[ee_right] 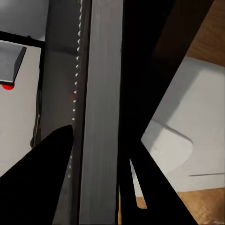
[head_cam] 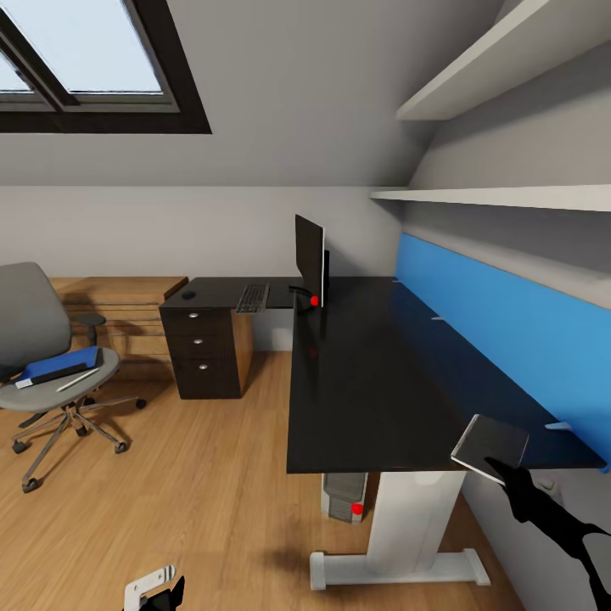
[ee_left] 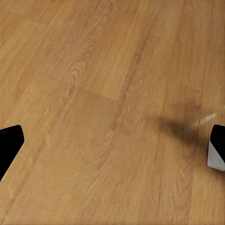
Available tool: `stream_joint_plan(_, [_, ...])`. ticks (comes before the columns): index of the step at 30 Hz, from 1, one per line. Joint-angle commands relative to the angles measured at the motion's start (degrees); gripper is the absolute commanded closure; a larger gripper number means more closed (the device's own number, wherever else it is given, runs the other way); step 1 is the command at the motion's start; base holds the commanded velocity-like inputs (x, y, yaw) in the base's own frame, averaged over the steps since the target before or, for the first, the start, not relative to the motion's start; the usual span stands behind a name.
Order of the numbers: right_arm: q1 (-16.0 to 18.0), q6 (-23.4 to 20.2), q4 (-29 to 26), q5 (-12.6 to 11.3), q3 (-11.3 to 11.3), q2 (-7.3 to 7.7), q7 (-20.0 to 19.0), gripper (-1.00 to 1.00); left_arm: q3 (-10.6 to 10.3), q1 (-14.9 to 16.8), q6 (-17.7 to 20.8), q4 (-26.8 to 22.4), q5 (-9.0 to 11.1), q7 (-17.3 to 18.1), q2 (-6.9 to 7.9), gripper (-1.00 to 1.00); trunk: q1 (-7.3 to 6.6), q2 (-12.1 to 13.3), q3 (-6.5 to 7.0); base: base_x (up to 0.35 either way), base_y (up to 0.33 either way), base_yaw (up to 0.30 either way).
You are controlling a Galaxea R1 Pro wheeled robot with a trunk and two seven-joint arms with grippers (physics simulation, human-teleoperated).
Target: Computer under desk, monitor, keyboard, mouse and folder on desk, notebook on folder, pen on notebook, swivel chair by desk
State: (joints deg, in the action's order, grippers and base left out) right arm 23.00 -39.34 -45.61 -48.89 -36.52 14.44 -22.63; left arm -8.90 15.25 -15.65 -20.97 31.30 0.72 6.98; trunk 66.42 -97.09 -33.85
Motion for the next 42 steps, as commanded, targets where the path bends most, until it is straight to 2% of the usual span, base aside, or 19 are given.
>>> stream_joint_plan(1, [0.0, -0.1, 0.1, 1.4, -0.2, -0.02, 0.0, 1.00, -0.4, 0.0, -0.3, 0.1, 0.6, 0.1, 0.05, -1.00, 0.00, 0.0, -0.06, 0.000, 0.000, 0.000])
stream_joint_plan(23, [0.0, -0.1, 0.1, 1.4, -0.2, -0.02, 0.0, 1.00, -0.4, 0.0, -0.3, 0.1, 0.6, 0.1, -0.03, -1.00, 0.00, 0.0, -0.06, 0.000, 0.000, 0.000])
stream_joint_plan(42, [0.0, -0.1, 0.1, 1.4, -0.1, -0.02, 0.0, 1.00, -0.4, 0.0, -0.3, 0.1, 0.6, 0.1, -0.04, -1.00, -4.18, 7.6, 3.35, 0.000, 0.000, 0.000])
